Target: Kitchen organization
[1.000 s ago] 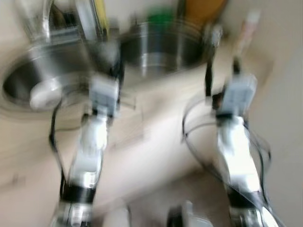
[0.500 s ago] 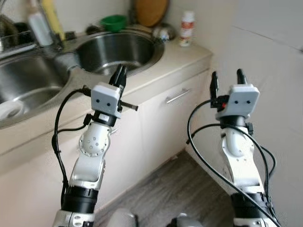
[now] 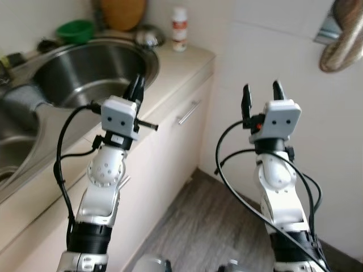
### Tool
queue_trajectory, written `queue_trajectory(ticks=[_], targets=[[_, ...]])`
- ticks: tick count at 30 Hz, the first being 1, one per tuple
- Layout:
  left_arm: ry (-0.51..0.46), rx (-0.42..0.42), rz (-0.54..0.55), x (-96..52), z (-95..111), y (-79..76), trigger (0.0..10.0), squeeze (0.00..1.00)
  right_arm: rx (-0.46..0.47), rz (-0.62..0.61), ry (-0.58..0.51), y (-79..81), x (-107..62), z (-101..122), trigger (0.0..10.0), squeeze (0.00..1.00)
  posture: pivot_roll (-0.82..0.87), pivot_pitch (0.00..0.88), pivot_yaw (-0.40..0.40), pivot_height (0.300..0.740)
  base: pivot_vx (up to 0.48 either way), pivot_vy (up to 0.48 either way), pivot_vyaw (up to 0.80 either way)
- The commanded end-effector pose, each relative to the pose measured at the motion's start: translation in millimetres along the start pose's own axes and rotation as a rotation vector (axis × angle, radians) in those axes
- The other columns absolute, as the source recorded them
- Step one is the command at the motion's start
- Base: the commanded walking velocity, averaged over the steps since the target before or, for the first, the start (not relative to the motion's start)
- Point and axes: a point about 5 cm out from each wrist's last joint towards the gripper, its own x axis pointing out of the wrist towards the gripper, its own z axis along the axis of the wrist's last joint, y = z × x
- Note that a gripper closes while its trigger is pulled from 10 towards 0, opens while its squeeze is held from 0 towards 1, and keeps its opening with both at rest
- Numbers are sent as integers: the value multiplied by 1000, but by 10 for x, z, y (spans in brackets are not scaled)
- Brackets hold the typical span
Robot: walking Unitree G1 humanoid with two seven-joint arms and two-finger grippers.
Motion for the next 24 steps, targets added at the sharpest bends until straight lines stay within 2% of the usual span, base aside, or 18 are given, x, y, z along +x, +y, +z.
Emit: queue_trajectory(ticks=[1, 13, 21, 24], targets=[[-6, 5, -20, 28, 25, -32, 10000, 0, -2, -24, -6, -42, 6, 28, 10000, 0, 160, 0, 5, 740, 0, 0, -800], [7, 10, -38, 33, -1, -62, 10000, 0, -20, -45, 0, -82, -13, 19, 10000, 0, 153, 0, 9, 740, 0, 0, -800], [113, 2, -87, -77, -170, -102, 10000, 0, -44, -58, 23, -121, -36, -9, 10000, 0, 150, 0, 10, 740, 0, 0, -800], [198, 17, -91, -178, -291, -80, 10000, 0, -59, -65, 56, -164, -113, -57, 10000, 0, 147, 0, 8, 740, 0, 0, -800]])
